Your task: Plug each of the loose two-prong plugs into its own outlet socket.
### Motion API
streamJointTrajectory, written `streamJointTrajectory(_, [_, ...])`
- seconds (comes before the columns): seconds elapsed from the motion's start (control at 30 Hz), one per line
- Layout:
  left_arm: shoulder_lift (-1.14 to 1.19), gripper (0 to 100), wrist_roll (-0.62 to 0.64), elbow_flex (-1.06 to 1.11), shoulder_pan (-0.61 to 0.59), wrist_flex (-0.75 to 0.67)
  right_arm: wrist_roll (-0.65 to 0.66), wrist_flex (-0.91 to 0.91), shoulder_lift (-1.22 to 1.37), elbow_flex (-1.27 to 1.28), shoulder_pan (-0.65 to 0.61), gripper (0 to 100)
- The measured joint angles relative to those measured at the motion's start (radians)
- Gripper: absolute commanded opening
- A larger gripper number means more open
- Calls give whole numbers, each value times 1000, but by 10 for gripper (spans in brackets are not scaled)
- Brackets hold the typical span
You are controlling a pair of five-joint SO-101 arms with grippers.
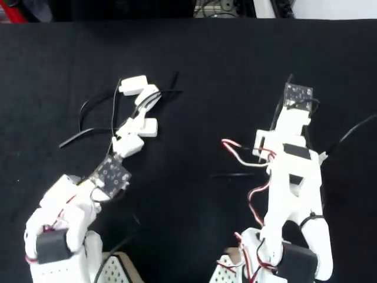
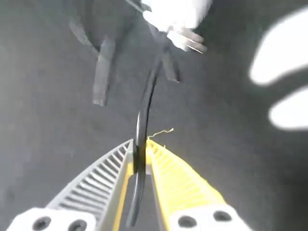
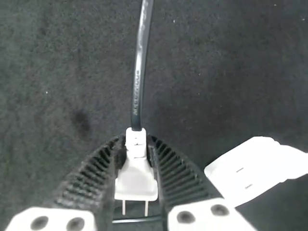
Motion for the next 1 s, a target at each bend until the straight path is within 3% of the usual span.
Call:
streamJointTrajectory(0.1, [-6, 118, 20, 46, -9, -40, 0, 0, 0, 0, 0, 12])
streamJointTrajectory(0.3, [-12, 287, 249, 28, 5, -95, 0, 0, 0, 0, 0, 12])
streamJointTrajectory(0.4, [-12, 337, 319, -54, 77, -69, 0, 0, 0, 0, 0, 12])
streamJointTrajectory(0.6, [-12, 338, 420, -178, 304, -55, -2, 0, 0, 0, 0, 12])
streamJointTrajectory(0.7, [11, 337, 446, -152, 388, -158, -2, 0, 0, 0, 0, 12])
streamJointTrajectory(0.87, [195, 336, 451, 41, 399, -465, -2, 0, 0, 0, 0, 12])
streamJointTrajectory(1.0, [404, 336, 479, 61, 390, -715, -2, 0, 0, 0, 0, 12])
